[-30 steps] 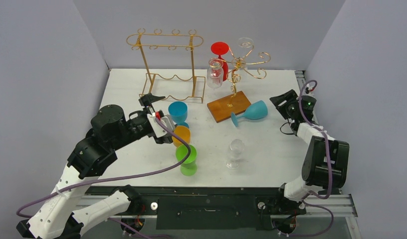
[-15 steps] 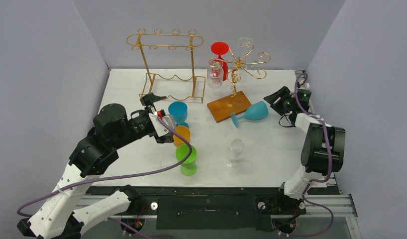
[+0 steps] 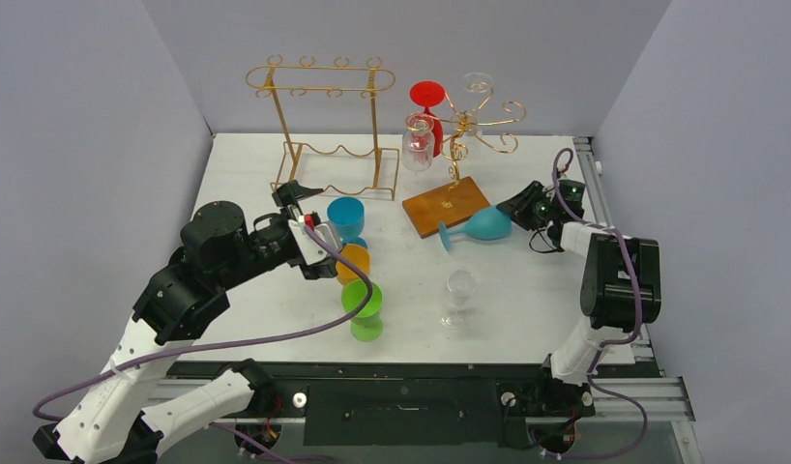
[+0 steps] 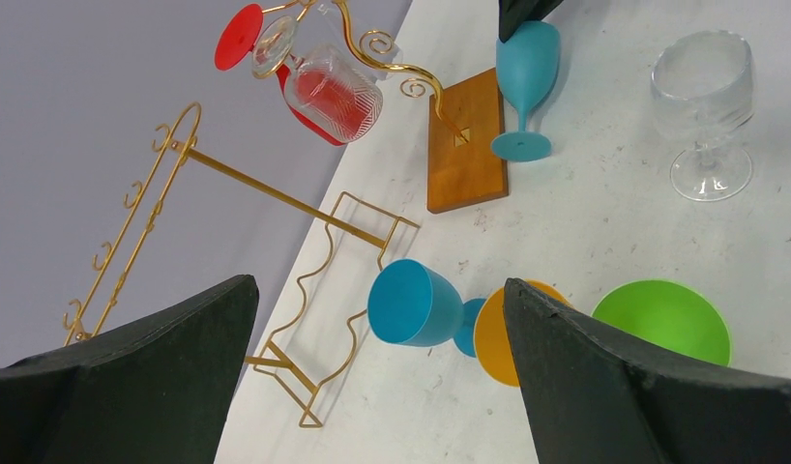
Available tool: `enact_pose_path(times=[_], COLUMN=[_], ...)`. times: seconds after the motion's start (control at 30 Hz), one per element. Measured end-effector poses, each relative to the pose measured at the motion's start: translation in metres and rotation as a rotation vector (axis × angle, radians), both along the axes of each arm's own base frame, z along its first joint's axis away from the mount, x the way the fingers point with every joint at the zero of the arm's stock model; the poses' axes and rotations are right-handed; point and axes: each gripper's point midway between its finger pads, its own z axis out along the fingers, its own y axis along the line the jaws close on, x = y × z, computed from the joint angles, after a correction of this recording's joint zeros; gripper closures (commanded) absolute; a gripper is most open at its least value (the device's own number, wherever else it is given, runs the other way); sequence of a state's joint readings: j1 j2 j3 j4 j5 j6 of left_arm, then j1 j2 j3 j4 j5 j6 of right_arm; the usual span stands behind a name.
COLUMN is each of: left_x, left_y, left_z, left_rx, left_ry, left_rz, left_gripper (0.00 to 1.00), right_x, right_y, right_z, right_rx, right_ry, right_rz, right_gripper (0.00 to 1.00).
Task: Place the wine glass upside down on the wine glass rack
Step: Pick up the wine glass at the center of the board.
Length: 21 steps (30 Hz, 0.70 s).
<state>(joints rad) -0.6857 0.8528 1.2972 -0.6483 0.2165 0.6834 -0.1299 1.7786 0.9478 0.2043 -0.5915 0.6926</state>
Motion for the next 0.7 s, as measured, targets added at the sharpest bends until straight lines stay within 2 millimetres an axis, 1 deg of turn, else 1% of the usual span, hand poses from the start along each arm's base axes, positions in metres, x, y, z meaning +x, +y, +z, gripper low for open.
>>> enact_pose_path(times=[0.07,0.27,0.43,0.5,0.53,0.63,0.7], left_x=[-0.001,-0.005,-0.006,-0.006,-0.006,-0.005,-0.004], left_y=[-0.001,-0.004,-0.007,-0.009,-0.009,-0.012,-0.013], left_z=[0.000,-0.001,-0.003,-0.004,-0.004,-0.008,-0.010], left_rx=[-0.008,-0.032,-0.040,-0.042,-0.044,-0.049,-0.054], left_ry=[0.010,0.042,0.058,0.067,0.073,0.097,0.113], left_rz=[-0.002,-0.016,-0.028,-0.031,-0.032,-0.031,-0.030], left_gripper=[0.04,0.04,0.04,0.04,0.04,0.04,0.04], right_x=[-0.008,-0.035,-0.052,-0.056,-0.057,-0.061,-0.064], right_y=[0.004,0.015,0.026,0.028,0.029,0.034,0.034], right_z=[0.002,0.002,0.010,0.018,0.025,0.056,0.081], right_rx=[0.023,0.086,0.125,0.150,0.163,0.189,0.191], right_ry=[-0.005,0.011,0.002,-0.014,-0.031,-0.110,-0.179], right_rz=[0.004,0.011,0.019,0.013,0.010,0.008,0.006], right_gripper=[0.78,0.80,0.95,1.00,1.00,1.00,1.00])
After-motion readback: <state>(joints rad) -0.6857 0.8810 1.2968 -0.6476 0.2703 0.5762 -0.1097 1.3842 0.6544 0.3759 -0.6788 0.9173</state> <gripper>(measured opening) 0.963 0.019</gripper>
